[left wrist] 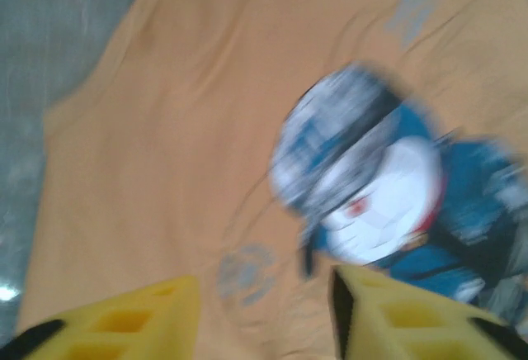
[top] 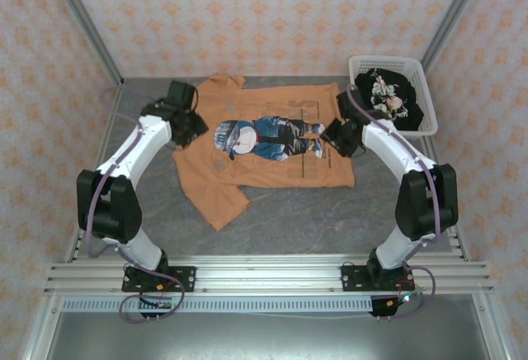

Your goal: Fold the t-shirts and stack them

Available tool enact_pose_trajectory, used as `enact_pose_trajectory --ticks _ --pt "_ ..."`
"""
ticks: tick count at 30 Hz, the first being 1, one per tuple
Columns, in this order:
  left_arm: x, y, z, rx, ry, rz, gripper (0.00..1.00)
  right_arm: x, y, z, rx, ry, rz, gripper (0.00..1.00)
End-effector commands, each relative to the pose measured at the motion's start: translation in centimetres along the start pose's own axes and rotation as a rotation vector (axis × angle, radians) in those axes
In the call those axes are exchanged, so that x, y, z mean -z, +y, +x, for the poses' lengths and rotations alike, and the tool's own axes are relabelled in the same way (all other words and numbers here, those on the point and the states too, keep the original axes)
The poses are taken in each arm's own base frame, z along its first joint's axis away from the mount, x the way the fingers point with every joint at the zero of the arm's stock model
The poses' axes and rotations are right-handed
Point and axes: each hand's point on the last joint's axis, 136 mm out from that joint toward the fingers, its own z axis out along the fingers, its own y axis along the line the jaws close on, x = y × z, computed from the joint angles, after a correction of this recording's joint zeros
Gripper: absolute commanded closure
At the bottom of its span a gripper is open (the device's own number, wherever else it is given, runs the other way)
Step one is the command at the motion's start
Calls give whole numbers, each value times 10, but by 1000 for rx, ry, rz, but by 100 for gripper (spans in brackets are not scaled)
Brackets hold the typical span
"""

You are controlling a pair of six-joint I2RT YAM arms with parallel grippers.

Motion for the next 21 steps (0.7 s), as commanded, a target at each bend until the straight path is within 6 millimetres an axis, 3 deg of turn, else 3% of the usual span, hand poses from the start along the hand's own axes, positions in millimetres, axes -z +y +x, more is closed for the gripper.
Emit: enact_pose_trajectory --ticks 1,7,12,16,21 --pt "-6 47 48 95 109 -117 70 12 -17 14 -8 -29 -10 55" --pt "11 101 127 78 261 -180 73 23 -62 50 0 15 50 54" --pt "4 119 178 65 345 -163 65 23 -86 72 16 59 81 53" --pt "-12 116 189 108 348 -116 56 17 -96 78 36 76 103 51" --pt "-23 111 195 127 364 -100 53 9 -106 70 25 72 128 49"
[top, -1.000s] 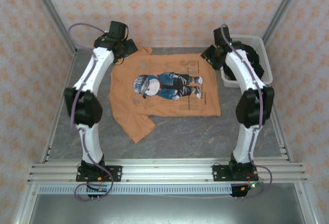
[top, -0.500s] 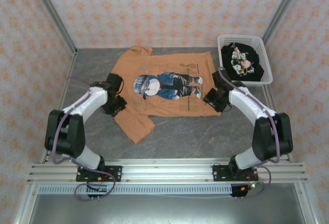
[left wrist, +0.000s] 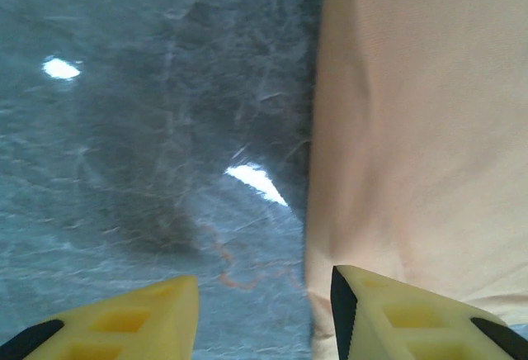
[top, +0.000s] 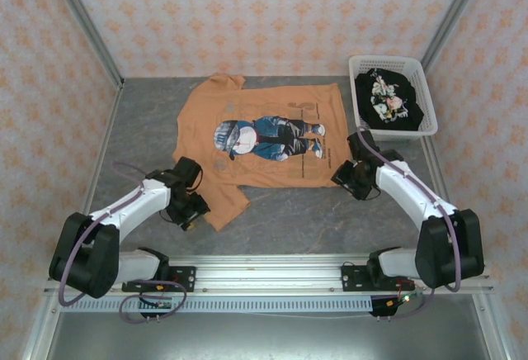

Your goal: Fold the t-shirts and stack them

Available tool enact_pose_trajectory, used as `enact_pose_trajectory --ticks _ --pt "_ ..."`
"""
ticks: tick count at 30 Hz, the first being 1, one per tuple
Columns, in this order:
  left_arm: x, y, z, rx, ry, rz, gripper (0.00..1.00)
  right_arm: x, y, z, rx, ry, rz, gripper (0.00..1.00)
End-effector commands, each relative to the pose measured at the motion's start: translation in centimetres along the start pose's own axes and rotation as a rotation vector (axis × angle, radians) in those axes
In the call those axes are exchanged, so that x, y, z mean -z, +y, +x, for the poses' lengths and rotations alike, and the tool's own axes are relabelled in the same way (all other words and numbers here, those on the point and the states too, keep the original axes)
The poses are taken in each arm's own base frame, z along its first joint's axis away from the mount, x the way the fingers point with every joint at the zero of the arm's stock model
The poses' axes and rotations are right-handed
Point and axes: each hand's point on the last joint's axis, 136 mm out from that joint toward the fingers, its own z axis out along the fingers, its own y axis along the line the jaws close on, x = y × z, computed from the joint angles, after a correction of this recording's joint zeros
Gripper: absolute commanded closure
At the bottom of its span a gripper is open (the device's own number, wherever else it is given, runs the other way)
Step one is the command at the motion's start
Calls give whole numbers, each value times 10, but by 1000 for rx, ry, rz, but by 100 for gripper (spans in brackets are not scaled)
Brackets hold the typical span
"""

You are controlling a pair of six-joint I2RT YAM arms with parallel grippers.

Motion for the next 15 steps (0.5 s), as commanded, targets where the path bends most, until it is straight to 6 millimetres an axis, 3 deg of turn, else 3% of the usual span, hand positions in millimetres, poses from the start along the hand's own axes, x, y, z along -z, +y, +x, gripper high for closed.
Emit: enact_pose_trajectory --ticks 1,6,10,15 --pt "-7 -15 2 19 6 54 53 -7 -12 -6 1 1 37 49" --pt "-14 -21 14 28 26 78 55 -12 -18 -17 -40 -2 34 49" --pt "-15 -8 27 18 39 2 59 -15 -21 -20 -44 0 49 50" --pt "-25 -5 33 48 46 12 60 -18 -25 -20 -56 5 66 50"
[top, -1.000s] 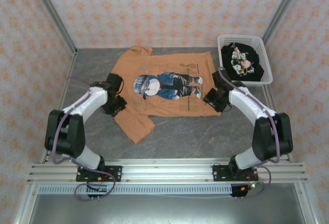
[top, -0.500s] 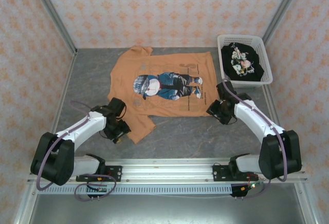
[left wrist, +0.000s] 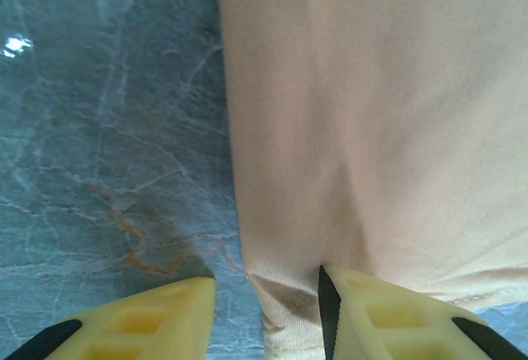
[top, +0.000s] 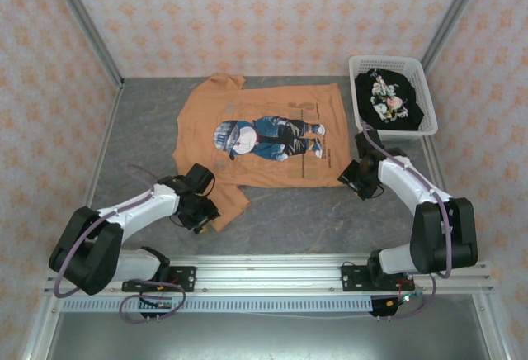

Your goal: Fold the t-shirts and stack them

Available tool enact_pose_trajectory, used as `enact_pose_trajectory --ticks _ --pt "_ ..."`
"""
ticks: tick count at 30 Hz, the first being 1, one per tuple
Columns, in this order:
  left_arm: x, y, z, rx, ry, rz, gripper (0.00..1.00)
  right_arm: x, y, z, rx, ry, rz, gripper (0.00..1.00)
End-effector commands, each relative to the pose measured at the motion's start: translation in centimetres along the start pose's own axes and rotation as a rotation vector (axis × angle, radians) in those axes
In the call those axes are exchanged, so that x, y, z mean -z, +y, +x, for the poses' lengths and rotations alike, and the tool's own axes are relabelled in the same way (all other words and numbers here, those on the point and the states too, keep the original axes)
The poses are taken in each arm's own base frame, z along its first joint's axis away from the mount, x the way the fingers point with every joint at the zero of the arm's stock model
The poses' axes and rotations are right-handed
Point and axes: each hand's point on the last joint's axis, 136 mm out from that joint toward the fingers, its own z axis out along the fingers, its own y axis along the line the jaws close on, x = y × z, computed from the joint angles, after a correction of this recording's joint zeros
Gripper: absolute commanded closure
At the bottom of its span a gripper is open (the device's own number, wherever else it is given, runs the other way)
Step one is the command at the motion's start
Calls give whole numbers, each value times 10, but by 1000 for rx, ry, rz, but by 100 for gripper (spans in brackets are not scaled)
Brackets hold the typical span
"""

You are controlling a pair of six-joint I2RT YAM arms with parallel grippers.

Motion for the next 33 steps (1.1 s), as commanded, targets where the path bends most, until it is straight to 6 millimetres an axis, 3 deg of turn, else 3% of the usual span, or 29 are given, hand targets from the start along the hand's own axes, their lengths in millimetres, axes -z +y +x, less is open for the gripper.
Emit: enact_pose_trajectory --ticks 1,4,6,7,12,16,21,27,33 --pt "-10 7 5 48 7 -15 61 -3 -5 -4 -1 -14 18 50" --pt "-15 -6 1 44 -4 18 72 -4 -10 -5 -17 -26 25 51" --pt "-18 -8 -1 38 -11 4 95 -5 -11 -6 -30 -38 19 51" --pt "-18 -5 -1 33 -15 -15 100 -6 -12 -7 -36 -43 21 51" --pt "-6 17 8 5 -25 -80 100 -14 -9 -11 -81 -41 15 55" --pt "2 37 19 15 -15 -78 100 -19 -9 -14 -119 -46 27 65" --pt "10 45 25 32 -14 -41 100 -26 -18 -11 -148 -23 84 76" --pt "13 49 21 42 -42 -49 100 -33 -24 -23 -165 -22 110 76" --pt "17 55 20 36 -62 -62 100 -43 -15 -37 -149 31 134 72"
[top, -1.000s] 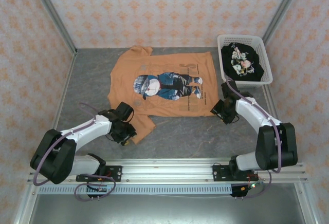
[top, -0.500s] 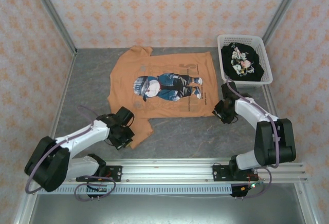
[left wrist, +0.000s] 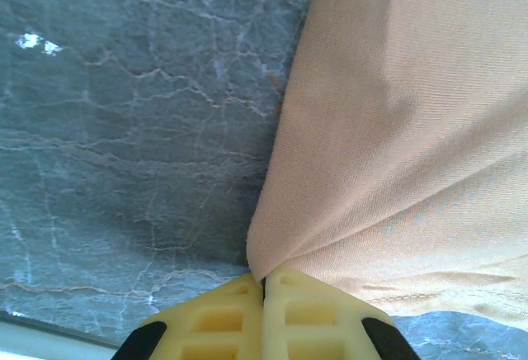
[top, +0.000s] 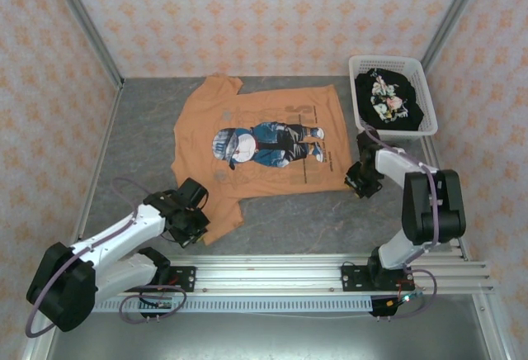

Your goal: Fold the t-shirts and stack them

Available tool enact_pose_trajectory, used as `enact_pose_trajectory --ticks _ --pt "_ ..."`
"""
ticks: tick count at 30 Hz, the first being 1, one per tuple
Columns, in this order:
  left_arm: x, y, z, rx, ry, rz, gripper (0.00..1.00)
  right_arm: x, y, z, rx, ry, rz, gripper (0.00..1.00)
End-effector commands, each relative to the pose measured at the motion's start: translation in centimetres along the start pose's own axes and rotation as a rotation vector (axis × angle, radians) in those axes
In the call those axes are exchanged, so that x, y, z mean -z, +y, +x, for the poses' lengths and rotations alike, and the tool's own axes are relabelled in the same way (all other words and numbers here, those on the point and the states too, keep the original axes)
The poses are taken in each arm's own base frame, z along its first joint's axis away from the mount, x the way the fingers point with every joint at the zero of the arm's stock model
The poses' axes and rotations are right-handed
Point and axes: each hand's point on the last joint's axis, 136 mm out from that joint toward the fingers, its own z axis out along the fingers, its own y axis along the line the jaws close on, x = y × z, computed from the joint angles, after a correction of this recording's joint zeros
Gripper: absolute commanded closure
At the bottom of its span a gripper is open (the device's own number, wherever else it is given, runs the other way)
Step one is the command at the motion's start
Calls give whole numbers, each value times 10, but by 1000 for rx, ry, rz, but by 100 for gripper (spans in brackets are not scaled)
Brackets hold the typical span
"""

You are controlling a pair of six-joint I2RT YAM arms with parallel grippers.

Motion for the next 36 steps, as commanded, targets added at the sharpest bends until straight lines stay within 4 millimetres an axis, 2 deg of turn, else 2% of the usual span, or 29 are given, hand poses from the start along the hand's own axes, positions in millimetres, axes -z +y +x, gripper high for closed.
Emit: enact_pose_trajectory --ticks 1,7,11,13,17,22,34,36 --pt "1 18 0 14 -19 -64 100 -2 10 -16 25 -25 5 71" --pt "3 17 -1 19 -29 -56 100 6 13 -22 39 -43 12 65" --pt "4 14 -2 15 -32 -49 100 28 8 -24 41 -120 -19 65" --pt "3 13 -2 16 -29 -48 100 33 5 -20 32 -127 -40 65" --pt "2 10 -3 18 -29 -41 100 23 -3 -8 21 -88 -40 66" --pt "2 8 -3 4 -24 -51 100 16 -8 -3 -10 -69 -33 69" --pt "3 8 -5 -5 -33 -52 100 -5 1 3 -75 -3 -58 65" --pt "3 3 -6 -12 -38 -32 100 -8 2 3 -85 -1 -66 70"
